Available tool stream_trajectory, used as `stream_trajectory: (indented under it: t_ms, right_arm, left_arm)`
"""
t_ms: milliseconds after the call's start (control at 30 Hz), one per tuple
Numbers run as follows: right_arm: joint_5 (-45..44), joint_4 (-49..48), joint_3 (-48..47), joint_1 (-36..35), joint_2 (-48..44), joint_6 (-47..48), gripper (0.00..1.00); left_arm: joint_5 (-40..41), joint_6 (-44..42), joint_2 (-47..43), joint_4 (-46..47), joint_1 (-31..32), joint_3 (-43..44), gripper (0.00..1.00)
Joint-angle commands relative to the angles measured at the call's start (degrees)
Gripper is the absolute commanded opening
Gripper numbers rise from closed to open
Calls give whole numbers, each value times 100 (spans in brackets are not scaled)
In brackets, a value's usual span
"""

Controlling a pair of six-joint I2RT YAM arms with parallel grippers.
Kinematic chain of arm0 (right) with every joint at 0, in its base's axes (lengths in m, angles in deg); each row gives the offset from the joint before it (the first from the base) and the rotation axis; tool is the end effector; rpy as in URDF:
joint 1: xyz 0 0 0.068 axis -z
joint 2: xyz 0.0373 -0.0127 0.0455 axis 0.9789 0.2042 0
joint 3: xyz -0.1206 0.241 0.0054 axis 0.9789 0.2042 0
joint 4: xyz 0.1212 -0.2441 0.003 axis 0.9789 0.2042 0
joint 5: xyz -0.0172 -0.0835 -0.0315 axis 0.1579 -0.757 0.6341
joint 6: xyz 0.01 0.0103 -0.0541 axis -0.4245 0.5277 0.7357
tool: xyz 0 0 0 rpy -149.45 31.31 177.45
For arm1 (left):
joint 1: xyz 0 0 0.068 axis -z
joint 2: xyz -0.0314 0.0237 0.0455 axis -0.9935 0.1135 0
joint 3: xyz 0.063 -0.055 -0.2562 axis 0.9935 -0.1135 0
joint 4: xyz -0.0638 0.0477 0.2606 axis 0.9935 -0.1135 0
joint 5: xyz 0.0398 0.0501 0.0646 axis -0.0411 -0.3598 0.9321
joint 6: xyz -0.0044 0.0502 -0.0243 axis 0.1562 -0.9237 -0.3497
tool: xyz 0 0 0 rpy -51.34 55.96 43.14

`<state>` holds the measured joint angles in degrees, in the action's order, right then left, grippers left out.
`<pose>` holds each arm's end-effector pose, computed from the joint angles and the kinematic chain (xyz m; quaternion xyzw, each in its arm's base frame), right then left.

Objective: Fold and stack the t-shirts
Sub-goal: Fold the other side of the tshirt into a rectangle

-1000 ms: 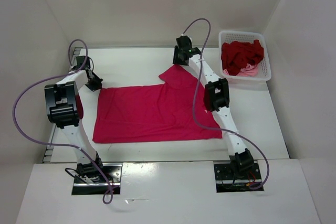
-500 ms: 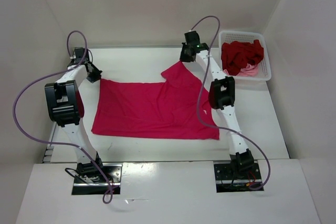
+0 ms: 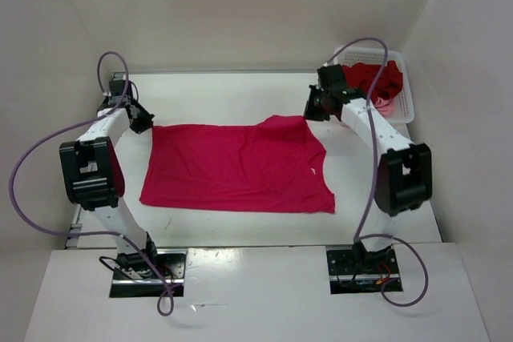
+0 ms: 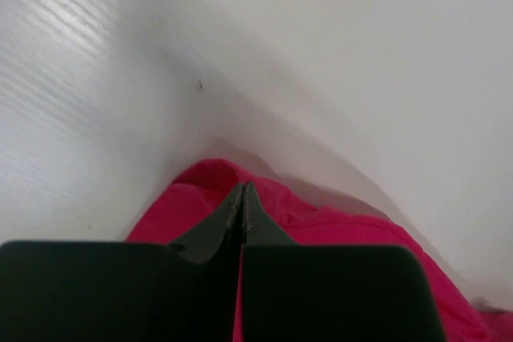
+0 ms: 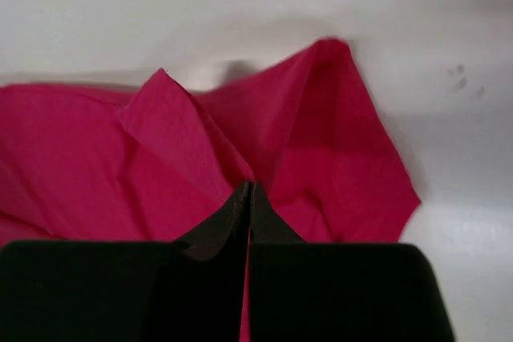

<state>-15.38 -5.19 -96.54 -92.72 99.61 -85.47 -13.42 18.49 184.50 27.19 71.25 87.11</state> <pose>0.3935 0.1036 0.2740 0.0778 0.9318 0.1392 0.3261 0.4049 0.0890 0.2070 -0.4207 0.8367 -0.0726 0.3431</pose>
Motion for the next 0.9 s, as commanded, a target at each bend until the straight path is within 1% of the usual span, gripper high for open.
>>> stream_trajectory:
  t_ms: [0, 33, 67, 133, 167, 233, 333, 433, 667, 733, 767, 800, 867]
  right_arm:
    - [0, -263, 978, -26, -954, -74, 0]
    - [0, -176, 1180, -26, -1426, -143, 0]
    - [0, -114, 1582, -26, -1640, -144, 0]
    - [61, 114, 1945, -26, -2166, -293, 0]
    - [114, 194, 2286, -26, -2317, -354, 0]
    - [228, 483, 2665, -26, -2677, -548, 0]
    - [281, 948, 2886, -26, -3020, -776, 0]
    - [431, 1335, 3019, -26, -3250, -908, 3]
    - [501, 2179, 3291, -140, -3733, -1242, 5]
    - [501, 2347, 3344, -219, -3786, -1243, 13]
    - [501, 2504, 3344, -342, -3856, -1243, 14]
    - [501, 2593, 3222, -343, -3857, -1243, 18]
    - [396, 2716, 3107, -343, -3857, -1033, 25]
  left_arm:
    - [107, -194, -717, -81, -77, -283, 0]
    - [107, -195, -832, -82, -78, -362, 0]
    - [107, -195, -938, -134, -78, -459, 0]
    - [107, -256, -1175, -135, -218, -713, 0]
    - [160, -256, -1254, -204, -219, -715, 0]
    - [160, -256, -1394, -275, -332, -934, 0]
    - [12, -256, -1588, -328, -403, -1145, 0]
    - [-112, -256, -1826, -381, -508, -1382, 0]
    - [-498, -256, -1941, -486, -711, -1795, 0]
    - [-630, -204, -1941, -539, -894, -1857, 0]
    - [-831, -204, -1880, -600, -956, -1857, 1]
    - [-937, -204, -1879, -600, -1018, -1857, 4]
    - [-1070, -143, -1879, -784, -1149, -1788, 14]
